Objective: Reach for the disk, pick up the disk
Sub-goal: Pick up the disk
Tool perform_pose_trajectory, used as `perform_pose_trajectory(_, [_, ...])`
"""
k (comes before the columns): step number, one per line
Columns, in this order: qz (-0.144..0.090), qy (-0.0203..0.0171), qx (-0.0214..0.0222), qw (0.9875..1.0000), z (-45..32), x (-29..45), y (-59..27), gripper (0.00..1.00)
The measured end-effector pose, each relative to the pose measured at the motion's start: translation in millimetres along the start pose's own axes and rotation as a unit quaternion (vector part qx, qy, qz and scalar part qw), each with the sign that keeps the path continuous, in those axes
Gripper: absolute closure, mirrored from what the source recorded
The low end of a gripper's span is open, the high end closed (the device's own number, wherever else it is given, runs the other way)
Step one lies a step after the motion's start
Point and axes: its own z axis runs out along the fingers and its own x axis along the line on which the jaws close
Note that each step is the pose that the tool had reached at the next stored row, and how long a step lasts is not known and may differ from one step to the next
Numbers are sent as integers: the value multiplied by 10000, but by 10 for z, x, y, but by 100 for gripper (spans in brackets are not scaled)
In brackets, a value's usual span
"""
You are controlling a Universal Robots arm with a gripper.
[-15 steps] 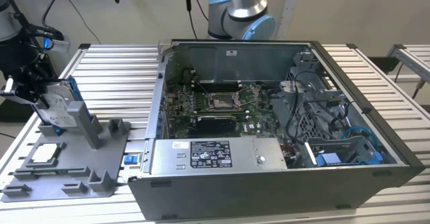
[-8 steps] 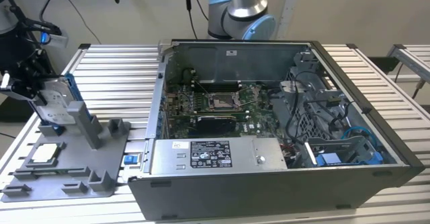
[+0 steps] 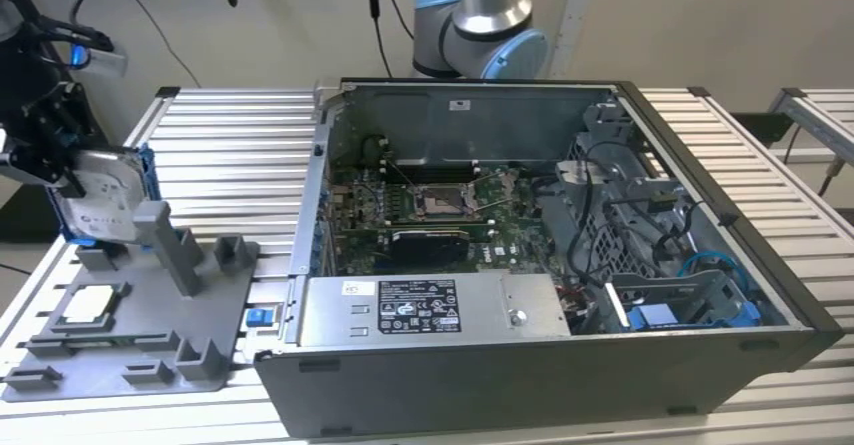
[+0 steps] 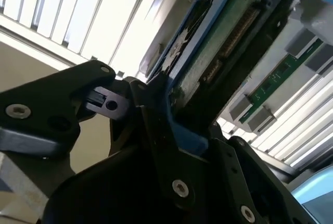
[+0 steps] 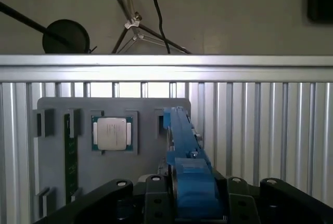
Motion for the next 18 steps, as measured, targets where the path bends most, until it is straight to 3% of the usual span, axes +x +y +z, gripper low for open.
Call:
perform_pose_trajectory(8, [-6, 0, 0, 10000, -149, -6, 4, 100])
perform_pose_trajectory(18, [-20, 0, 10, 10000, -396, -14, 38, 100])
